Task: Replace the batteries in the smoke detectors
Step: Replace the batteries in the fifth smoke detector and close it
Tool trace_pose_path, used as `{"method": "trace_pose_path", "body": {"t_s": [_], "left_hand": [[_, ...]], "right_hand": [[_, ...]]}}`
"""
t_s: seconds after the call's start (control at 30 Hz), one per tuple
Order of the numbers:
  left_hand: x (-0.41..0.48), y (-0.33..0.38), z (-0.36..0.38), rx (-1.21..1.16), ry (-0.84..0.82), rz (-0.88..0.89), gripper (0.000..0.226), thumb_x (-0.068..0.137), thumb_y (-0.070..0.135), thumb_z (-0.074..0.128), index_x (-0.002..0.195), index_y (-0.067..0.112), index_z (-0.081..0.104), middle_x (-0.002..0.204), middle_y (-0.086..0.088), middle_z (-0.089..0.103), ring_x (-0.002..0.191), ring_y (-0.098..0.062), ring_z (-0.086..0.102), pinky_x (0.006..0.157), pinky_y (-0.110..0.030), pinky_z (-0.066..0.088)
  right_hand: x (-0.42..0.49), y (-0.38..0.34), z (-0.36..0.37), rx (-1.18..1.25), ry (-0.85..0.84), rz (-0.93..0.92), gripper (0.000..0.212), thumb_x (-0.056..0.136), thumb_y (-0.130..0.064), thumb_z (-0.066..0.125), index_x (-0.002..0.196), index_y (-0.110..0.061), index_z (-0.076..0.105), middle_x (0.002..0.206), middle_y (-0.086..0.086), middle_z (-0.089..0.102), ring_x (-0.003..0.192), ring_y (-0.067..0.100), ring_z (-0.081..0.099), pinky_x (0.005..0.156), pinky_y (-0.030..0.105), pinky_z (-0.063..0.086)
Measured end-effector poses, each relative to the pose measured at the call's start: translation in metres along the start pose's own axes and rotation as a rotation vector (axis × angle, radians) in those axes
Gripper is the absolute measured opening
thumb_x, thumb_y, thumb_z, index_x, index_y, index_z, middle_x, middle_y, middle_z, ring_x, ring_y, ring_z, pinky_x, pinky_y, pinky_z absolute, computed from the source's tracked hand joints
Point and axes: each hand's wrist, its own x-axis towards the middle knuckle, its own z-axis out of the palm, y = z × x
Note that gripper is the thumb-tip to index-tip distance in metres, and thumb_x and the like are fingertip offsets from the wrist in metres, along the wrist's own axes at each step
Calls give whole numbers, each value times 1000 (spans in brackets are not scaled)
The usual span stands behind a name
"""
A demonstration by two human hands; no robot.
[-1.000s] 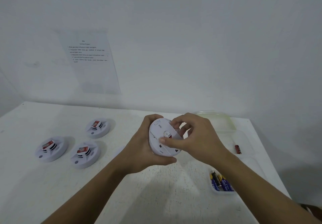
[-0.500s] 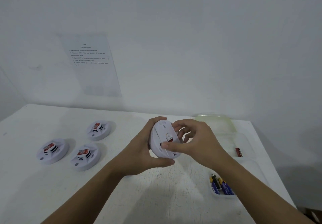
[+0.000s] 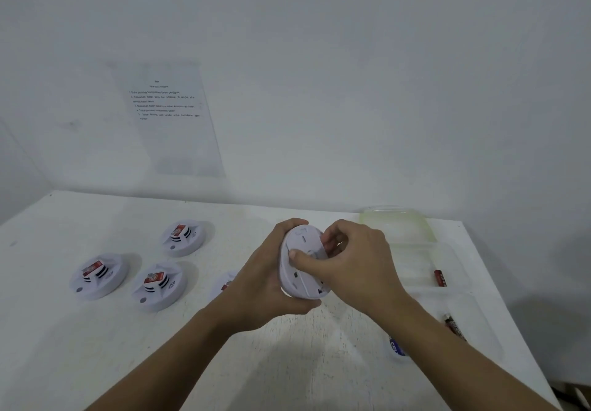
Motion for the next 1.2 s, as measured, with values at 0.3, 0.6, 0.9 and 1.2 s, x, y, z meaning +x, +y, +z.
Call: {"method": "trace_pose_path", "body": {"t_s": [0.3,0.6,0.9,1.2], "left_hand": [[4,-4,0,42,16,-30,85,74,19,91,142,24,40,131,8,58,121,-21,60,101,-39,54],[15,8,-12,1,68,17,89,65,20,91,139,16,42,130,1,59,122,-28,57,98,-40,56],[12,9,-15,-81,64,31,85,69,5,91,138,15,43,130,-2,58,122,-32,56,97,-43,57],[8,8,-23,-77,-4,8,88,67,5,92,138,24,43,127,9,57,121,-19,56,91,-23,55]], "right_hand": [[2,-6,1,-24,51,12,46,62,-63,80,74,-23,63,69,-11,65,64,6,62,61,27,56],[-1,-2,-6,102,-20,-58,51,61,-60,84,94,-26,65,86,-16,65,78,4,63,68,20,56],[-3,-3,4,122,26,-97,48,60,-54,84,94,-26,64,87,-16,62,80,3,59,65,12,49],[5,-7,-3,117,-129,-218,55,56,-51,78,103,-28,60,97,-16,55,92,4,54,70,12,46]]}}
